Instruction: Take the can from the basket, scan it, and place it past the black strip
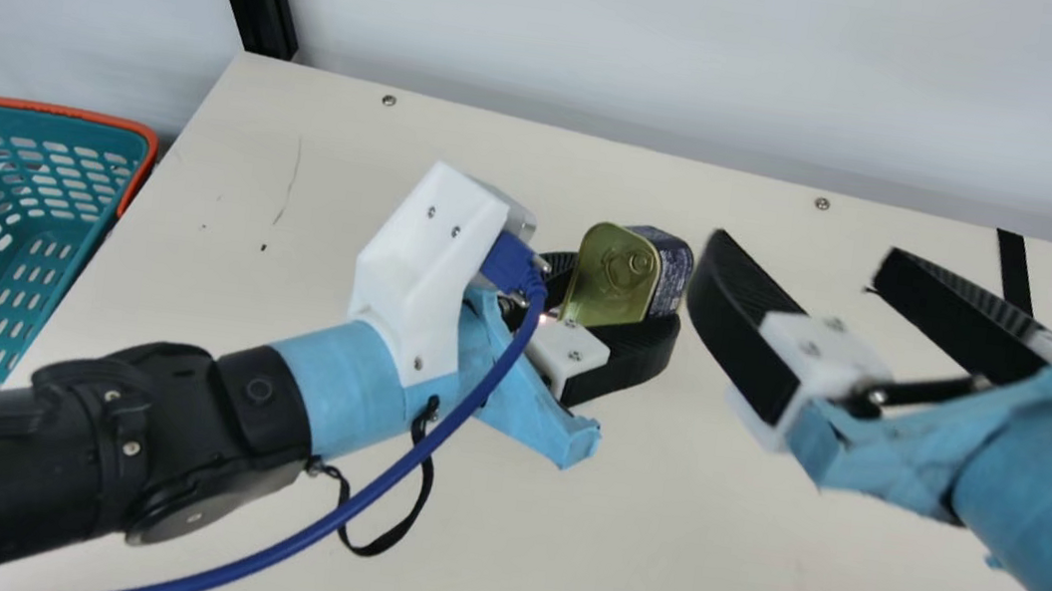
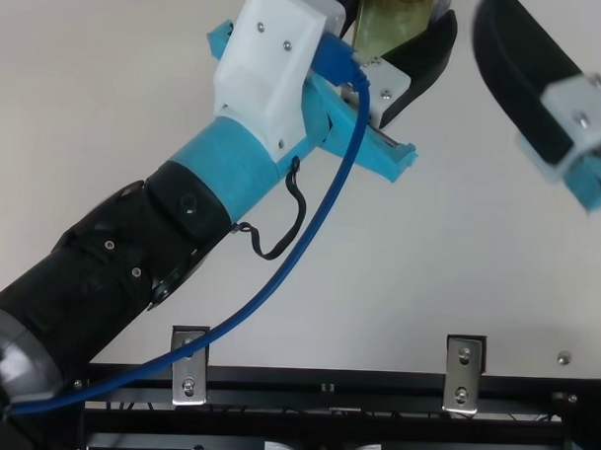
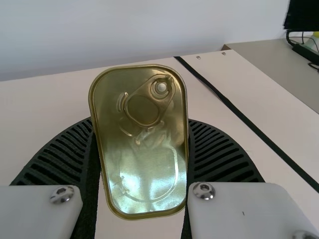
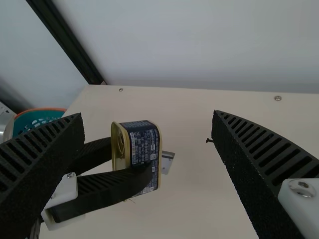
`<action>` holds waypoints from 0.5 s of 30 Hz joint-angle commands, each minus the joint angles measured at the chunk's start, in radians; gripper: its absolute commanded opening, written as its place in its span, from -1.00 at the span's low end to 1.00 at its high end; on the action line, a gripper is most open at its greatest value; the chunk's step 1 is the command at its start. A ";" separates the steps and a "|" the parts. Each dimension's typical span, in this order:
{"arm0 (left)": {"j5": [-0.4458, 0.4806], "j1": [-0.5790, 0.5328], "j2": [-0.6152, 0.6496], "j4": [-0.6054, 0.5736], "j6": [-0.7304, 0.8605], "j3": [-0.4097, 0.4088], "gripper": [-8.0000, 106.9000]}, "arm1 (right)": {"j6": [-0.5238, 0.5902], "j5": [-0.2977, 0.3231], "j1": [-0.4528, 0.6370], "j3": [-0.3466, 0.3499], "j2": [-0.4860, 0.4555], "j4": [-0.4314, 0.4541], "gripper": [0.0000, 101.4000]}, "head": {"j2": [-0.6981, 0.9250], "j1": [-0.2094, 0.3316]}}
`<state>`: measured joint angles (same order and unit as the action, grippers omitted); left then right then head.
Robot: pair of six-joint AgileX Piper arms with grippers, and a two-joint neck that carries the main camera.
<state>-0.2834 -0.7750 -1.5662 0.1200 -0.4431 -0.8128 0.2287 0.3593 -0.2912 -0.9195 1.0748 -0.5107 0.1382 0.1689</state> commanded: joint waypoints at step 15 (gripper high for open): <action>0.000 0.000 0.000 0.000 0.000 0.000 -0.68 | 0.370 0.187 0.135 -0.136 0.206 -0.393 1.00 | -0.009 0.008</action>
<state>-0.2834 -0.7750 -1.5662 0.1200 -0.4431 -0.8128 0.5531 0.5259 -0.1613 -1.0552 1.2693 -0.8753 0.1382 0.1689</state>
